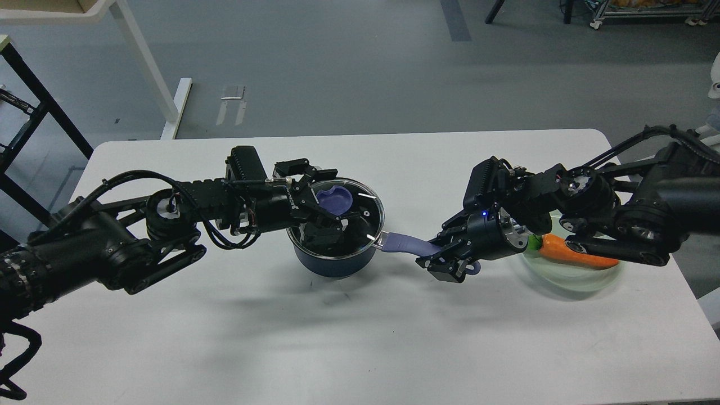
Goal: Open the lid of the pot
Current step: 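Reach the left gripper over the pot and grasp the purple lid knob, then lift the glass lid with the left gripper and carry it beside the pot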
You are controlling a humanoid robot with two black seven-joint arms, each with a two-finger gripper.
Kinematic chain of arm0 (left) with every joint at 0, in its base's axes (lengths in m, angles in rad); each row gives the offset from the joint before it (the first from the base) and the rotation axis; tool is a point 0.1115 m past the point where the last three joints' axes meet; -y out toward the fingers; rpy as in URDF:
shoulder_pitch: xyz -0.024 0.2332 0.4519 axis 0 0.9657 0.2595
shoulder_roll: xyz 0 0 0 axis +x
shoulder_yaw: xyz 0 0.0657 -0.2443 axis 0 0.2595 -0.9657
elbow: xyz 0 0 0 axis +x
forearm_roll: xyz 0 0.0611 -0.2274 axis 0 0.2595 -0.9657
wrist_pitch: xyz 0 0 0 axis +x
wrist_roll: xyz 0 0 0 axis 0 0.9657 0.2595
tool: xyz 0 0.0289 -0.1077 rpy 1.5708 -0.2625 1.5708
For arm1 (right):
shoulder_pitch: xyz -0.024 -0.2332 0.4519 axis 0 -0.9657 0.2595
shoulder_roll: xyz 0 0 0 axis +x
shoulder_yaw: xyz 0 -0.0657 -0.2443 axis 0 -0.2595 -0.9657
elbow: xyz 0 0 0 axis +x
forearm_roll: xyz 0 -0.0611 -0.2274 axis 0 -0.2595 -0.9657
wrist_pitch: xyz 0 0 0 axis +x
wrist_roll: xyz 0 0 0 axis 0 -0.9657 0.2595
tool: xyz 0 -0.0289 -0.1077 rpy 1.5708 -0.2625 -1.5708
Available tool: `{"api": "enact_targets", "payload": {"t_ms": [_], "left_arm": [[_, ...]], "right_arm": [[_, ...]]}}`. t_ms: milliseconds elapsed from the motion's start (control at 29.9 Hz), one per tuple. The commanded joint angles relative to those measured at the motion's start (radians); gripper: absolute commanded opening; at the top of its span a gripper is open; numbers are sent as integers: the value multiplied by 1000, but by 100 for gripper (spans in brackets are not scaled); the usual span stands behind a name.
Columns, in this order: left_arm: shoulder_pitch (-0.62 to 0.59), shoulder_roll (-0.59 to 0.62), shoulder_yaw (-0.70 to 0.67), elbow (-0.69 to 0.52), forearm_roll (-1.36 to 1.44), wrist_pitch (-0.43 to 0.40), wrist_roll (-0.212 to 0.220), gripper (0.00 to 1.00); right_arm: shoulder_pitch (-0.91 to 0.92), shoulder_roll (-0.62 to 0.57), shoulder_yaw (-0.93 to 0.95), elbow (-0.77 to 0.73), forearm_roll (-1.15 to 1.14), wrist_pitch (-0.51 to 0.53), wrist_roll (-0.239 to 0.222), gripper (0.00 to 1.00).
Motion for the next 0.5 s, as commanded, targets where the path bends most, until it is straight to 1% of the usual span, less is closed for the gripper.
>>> {"api": "enact_targets", "payload": {"t_ms": [0,301,401,468], "left_arm": [[3,-2,0,9,-3,0,0,99],[31,-1,9,13,-6,0,0,98],[31,2,9,15,-9,0,0,95],[31,4,11,15,-9,-1,0,91]], "right_arm": [[2,1,0,0,1,0,0,28],[2,3,6,1,4,0,0,29],[2,1,6,1,4,0,0,29],[2,1,6,1,4,0,0,29]]}}
